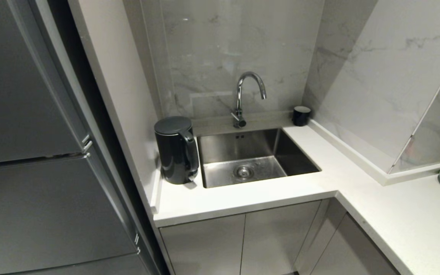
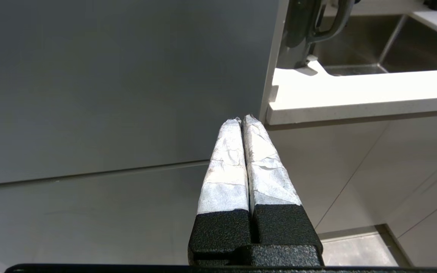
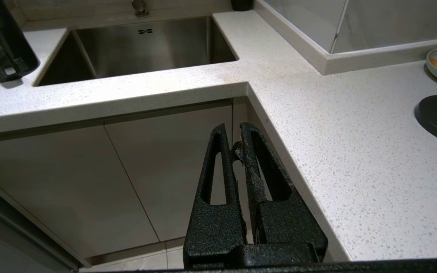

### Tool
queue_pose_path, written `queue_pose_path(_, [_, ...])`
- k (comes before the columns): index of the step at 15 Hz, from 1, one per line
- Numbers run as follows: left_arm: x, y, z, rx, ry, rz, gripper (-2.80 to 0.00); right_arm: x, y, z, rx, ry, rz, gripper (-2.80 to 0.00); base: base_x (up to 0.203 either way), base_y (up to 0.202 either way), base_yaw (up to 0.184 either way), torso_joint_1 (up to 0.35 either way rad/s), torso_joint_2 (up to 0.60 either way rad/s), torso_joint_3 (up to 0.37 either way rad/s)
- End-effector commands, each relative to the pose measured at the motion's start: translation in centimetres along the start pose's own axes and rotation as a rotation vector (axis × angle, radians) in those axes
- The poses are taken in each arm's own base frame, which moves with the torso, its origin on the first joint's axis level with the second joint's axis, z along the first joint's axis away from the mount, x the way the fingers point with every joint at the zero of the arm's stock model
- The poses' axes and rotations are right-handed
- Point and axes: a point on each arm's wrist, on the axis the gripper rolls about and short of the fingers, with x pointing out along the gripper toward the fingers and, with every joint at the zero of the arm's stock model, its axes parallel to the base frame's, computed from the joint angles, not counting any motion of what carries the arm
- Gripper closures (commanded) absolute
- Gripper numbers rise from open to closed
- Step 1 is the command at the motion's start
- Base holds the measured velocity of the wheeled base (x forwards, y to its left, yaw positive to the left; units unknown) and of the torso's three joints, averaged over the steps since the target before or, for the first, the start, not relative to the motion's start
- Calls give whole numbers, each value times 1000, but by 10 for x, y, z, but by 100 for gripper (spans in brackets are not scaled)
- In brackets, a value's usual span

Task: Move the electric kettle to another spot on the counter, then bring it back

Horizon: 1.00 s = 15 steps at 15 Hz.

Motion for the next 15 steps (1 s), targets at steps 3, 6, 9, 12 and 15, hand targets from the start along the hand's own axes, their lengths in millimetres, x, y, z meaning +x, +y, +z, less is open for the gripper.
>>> queue_pose_path(3, [0,0,0,0,2,-1,0,0,0,0,0,1,0,0,0,0,0,-130,316,186])
queue_pose_path(6, [0,0,0,0,1,-1,0,0,0,0,0,1,0,0,0,0,0,-130,320,188])
queue_pose_path(9, [0,0,0,0,1,-1,0,0,0,0,0,1,0,0,0,0,0,-131,326,198])
queue_pose_path(12, [0,0,0,0,2,-1,0,0,0,0,1,1,0,0,0,0,0,-132,333,200])
queue_pose_path(15, [0,0,0,0,1,-1,0,0,0,0,1,1,0,0,0,0,0,-128,340,210])
